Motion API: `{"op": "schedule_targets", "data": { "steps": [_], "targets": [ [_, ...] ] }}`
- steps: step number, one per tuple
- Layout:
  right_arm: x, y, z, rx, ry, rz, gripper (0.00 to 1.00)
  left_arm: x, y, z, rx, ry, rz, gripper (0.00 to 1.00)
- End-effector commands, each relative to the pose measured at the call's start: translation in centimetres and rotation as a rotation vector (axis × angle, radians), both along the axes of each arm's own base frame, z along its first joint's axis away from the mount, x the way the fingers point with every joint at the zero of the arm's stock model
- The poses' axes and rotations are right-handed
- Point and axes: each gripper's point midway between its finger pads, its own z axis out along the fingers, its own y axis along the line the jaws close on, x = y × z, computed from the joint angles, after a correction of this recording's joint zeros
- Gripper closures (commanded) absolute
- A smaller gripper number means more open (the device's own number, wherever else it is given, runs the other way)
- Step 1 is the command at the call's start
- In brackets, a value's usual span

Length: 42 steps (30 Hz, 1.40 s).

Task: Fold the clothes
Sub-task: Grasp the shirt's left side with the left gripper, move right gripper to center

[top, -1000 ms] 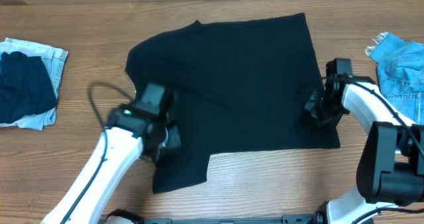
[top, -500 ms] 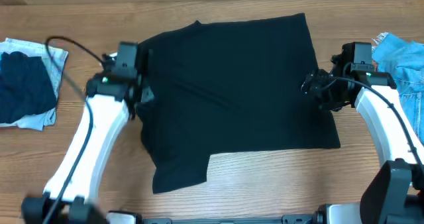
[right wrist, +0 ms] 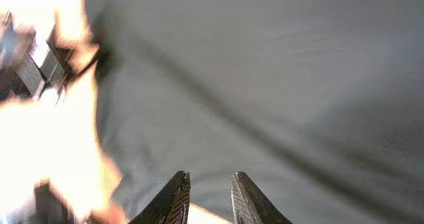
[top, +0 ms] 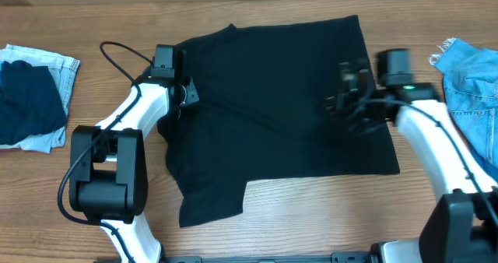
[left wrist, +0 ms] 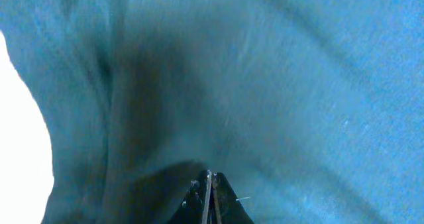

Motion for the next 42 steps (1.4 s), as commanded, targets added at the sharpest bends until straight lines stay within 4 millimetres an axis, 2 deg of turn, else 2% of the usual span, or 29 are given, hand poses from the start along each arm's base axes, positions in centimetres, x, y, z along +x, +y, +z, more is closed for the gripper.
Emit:
{"op": "schedule_targets", "data": {
  "steps": [1, 5, 6, 7, 8, 10, 12, 16, 18, 20, 22, 24, 26, 28, 32, 34, 37, 42],
  "targets": [
    [-2.0, 7.3, 0.8, 0.029, -0.036, 0.162, 0.8, 1.9, 1.2, 0.8, -0.005, -0.076, -0.004, 0.96],
    [-3.2, 15.3, 0.7, 0.065, -0.115, 0.266, 0.85, 2.7, 1.5, 1.2, -0.011, -0.108, 0.003, 0.96],
    [-3.9, 17.8, 0.3, 0.084, -0.149, 0.324, 0.91, 3.0, 1.7, 1.5, -0.007, -0.122, -0.003, 0.95],
    [-4.4, 19.4, -0.2, 0.093, -0.165, 0.361, 0.92, 3.2, 1.9, 1.8, -0.002, -0.129, -0.007, 0.95],
    [-4.9, 20.6, -1.1, 0.097, -0.163, 0.389, 0.92, 3.5, 2.2, 2.2, 0.002, -0.137, -0.012, 0.95],
    [-6.5, 22.7, -4.4, 0.085, -0.08, 0.412, 0.92, 4.4, 2.8, 3.5, 0.021, -0.155, -0.036, 0.94],
    [-7.8, 23.3, -7.5, 0.054, 0.0, 0.421, 0.92, 4.9, 3.0, 4.3, 0.038, -0.17, -0.059, 0.93],
    [-8.0, 23.2, -10.5, 0.014, 0.1, 0.353, 0.96, 4.5, 3.1, 4.0, 0.04, -0.15, -0.061, 0.94],
    [-6.7, 21.6, -12.0, -0.095, 0.117, 0.217, 0.96, 4.1, 3.1, 3.7, 0.042, -0.129, -0.061, 0.94],
    [-5.5, 20.1, -12.7, -0.192, 0.098, 0.13, 0.96, 3.7, 3.3, 3.5, 0.048, -0.109, -0.059, 0.94],
    [-4.5, 19.9, -12.2, -0.229, 0.053, 0.136, 0.96, 3.7, 3.3, 3.5, 0.047, -0.11, -0.059, 0.94],
    [-2.3, 19.3, -10.8, -0.322, -0.079, 0.19, 0.96, 3.8, 3.3, 3.5, 0.051, -0.114, -0.064, 0.94],
    [1.1, 17.2, -8.8, -0.483, -0.218, 0.183, 0.96, 3.7, 3.3, 3.5, 0.055, -0.112, -0.067, 0.93],
    [2.8, 15.9, -7.9, -0.519, -0.252, 0.182, 0.96, 3.7, 3.3, 3.5, 0.058, -0.109, -0.073, 0.93],
    [2.4, 14.4, -9.0, -0.458, -0.14, 0.216, 0.96, 3.7, 3.3, 3.5, 0.059, -0.11, -0.074, 0.92],
    [2.0, 12.9, -10.0, -0.481, -0.084, 0.216, 0.96, 4.0, 3.3, 3.6, 0.063, -0.124, -0.08, 0.92],
    [1.5, 12.1, -11.0, -0.52, -0.065, 0.261, 0.96, 4.7, 3.3, 4.1, 0.068, -0.157, -0.087, 0.91],
    [0.0, 10.3, -14.4, -0.6, 0.04, 0.277, 0.96, 5.1, 3.3, 4.4, 0.084, -0.18, -0.112, 0.89]
  ]
}}
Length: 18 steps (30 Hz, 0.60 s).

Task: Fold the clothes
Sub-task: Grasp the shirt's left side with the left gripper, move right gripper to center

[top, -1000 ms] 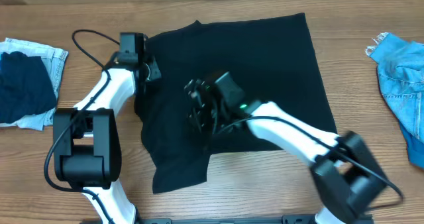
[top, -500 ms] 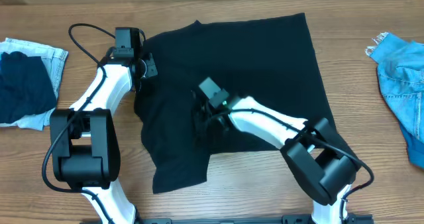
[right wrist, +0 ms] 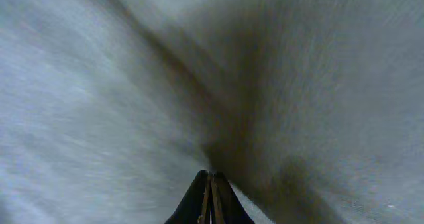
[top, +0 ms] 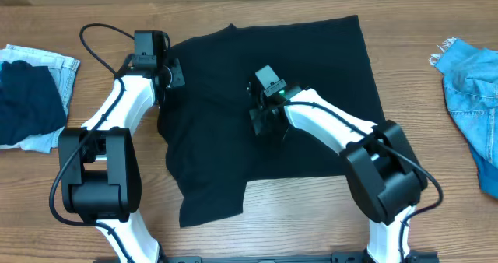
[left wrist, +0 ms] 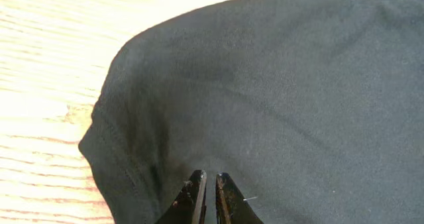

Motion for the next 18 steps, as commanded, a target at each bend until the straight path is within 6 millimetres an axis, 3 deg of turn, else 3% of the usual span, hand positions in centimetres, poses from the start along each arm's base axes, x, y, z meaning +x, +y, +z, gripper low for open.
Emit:
{"op": "schedule_targets", "data": {
  "steps": [1, 7, 14, 18],
  "targets": [
    [-1.3, -1.3, -2.8, -0.068, 0.069, 0.015, 0.96, 0.7, 0.2, 0.6, 0.03, -0.022, -0.035, 0.89],
    [-4.5, -3.5, -4.5, -0.141, 0.18, 0.015, 0.96, 1.7, 1.1, 0.3, 0.095, -0.054, -0.032, 0.87],
    [-5.4, -5.5, -4.7, -0.233, 0.203, 0.011, 0.96, 1.7, 0.8, -5.6, 0.082, 0.025, -0.048, 0.88],
    [-6.0, -6.2, -4.7, -0.27, 0.222, 0.041, 0.96, 2.7, 1.2, -6.8, 0.092, -0.002, -0.031, 0.87]
  ]
}}
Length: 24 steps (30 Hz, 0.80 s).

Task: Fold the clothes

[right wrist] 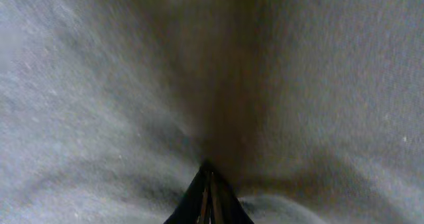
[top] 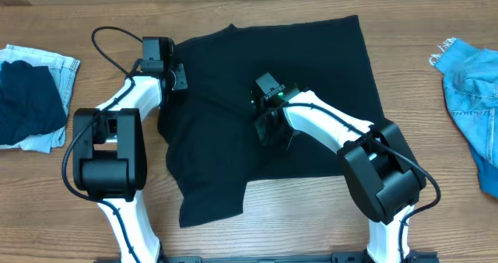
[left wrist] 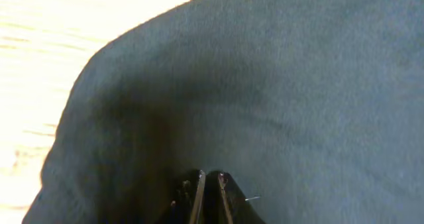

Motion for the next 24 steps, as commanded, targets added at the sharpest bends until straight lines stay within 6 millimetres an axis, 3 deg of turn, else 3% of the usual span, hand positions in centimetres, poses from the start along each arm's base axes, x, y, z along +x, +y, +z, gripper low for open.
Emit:
{"op": "schedule_targets", "data": {
  "steps": [1, 4, 8, 14, 16, 21, 24],
  "targets": [
    [-2.8, -4.0, -3.4, -0.177, 0.1, 0.033, 0.96, 1.1, 0.9, -1.6, 0.026, -0.023, 0.017, 0.87],
    [-3.1, -4.7, -3.4, -0.211, 0.109, 0.044, 0.96, 3.0, 2.4, -0.5, 0.079, -0.123, 0.071, 0.87],
    [-3.7, -5.1, -3.2, -0.224, 0.131, 0.045, 0.96, 5.2, 4.7, 2.1, 0.154, -0.259, 0.154, 0.75],
    [-3.7, -5.4, -3.1, -0.248, 0.128, 0.05, 0.96, 7.2, 7.2, 5.4, 0.147, -0.303, 0.195, 0.74],
    [-2.7, -4.9, -2.6, -0.236, 0.092, 0.048, 0.96, 7.0, 6.5, 6.7, 0.089, -0.202, 0.145, 0.78],
    [1.2, -2.2, 0.2, -0.144, -0.041, 0.036, 0.96, 4.2, 4.1, 9.0, -0.011, 0.028, 0.065, 0.83],
    [3.2, 0.4, 2.7, -0.031, -0.1, 0.034, 0.96, 2.4, 2.2, 8.6, -0.107, 0.116, 0.011, 0.92]
  ]
}}
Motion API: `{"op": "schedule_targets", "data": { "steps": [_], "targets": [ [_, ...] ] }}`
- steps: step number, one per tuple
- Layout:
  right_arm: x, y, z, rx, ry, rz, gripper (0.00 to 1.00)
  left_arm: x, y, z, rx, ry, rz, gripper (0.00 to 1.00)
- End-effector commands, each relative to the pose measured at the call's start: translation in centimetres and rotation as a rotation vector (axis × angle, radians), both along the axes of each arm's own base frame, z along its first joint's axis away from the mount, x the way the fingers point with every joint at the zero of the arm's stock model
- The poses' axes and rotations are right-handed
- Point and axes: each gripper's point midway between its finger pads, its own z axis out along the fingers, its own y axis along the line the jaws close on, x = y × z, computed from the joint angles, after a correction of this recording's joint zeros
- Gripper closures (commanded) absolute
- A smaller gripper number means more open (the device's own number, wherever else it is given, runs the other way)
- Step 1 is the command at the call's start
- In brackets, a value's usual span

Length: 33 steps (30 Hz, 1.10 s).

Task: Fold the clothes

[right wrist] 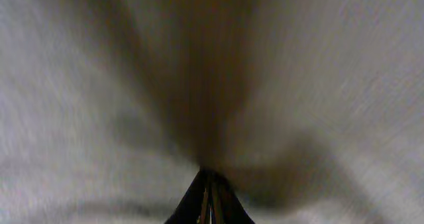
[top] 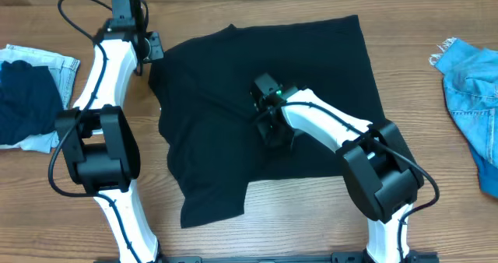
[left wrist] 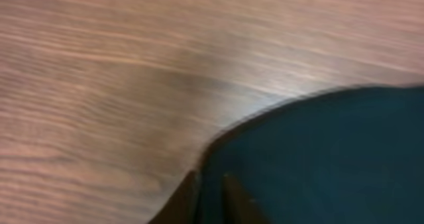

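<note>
A black shirt [top: 311,68] lies spread on the wooden table [top: 257,224], with a sleeve flap sticking out at the near left. My left gripper [top: 148,49] is at the shirt's far-left edge. In the left wrist view that gripper [left wrist: 211,181] is shut on the hem of the shirt [left wrist: 331,158], beside bare wood. My right gripper [top: 274,135] is in the middle of the shirt. There it [right wrist: 211,174] is shut on a pinched ridge of the shirt's cloth [right wrist: 318,85].
A folded pile of pale denim and a dark garment [top: 31,96] lies at the left edge. A crumpled blue denim piece [top: 471,68] lies at the right edge. A black cable loops off the left arm at the far left.
My left gripper has moved toward the far left with the shirt's hem in it, so bare wood now shows beside the cloth. The right gripper stays shut in the shirt's middle.
First my left gripper was shut low on the shirt's left side and my right gripper was open over its right part. Then the right was shut on cloth at the middle and the left stood over the left hem. The left then closed there and now holds it farther out.
</note>
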Motion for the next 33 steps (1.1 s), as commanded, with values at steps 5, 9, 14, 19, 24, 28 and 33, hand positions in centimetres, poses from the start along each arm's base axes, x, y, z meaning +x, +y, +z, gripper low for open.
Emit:
{"op": "schedule_targets", "data": {
  "steps": [5, 9, 14, 19, 24, 28, 33],
  "targets": [
    [2.8, 6.6, 4.0, 0.317, -0.038, 0.054, 0.95, -3.1, -3.4, -1.3, -0.192, 0.135, -0.023, 0.96],
    [0.9, 11.6, 6.1, 0.581, 0.054, 0.112, 0.96, -3.8, -3.4, -3.3, -0.186, 0.152, -0.029, 0.96],
    [0.0, 15.5, 6.9, 0.643, 0.028, 0.121, 0.96, -4.1, -3.5, -5.9, -0.189, 0.136, -0.03, 0.96],
    [-4.3, 18.9, 5.6, 0.63, 0.079, 0.222, 0.96, -4.5, -3.4, -7.7, -0.185, 0.124, -0.028, 0.96],
    [-9.0, 19.9, 2.8, 0.555, 0.184, 0.279, 0.96, -2.5, -3.0, -6.8, -0.17, 0.032, -0.026, 0.94],
    [-10.1, 20.1, 1.0, 0.512, 0.2, 0.294, 0.96, -2.0, -2.8, -6.6, -0.173, 0.007, 0.002, 0.94],
    [-12.0, 18.4, -0.2, 0.441, 0.324, 0.215, 0.96, -1.9, -2.0, -6.6, -0.136, 0.004, 0.023, 0.93]
  ]
}}
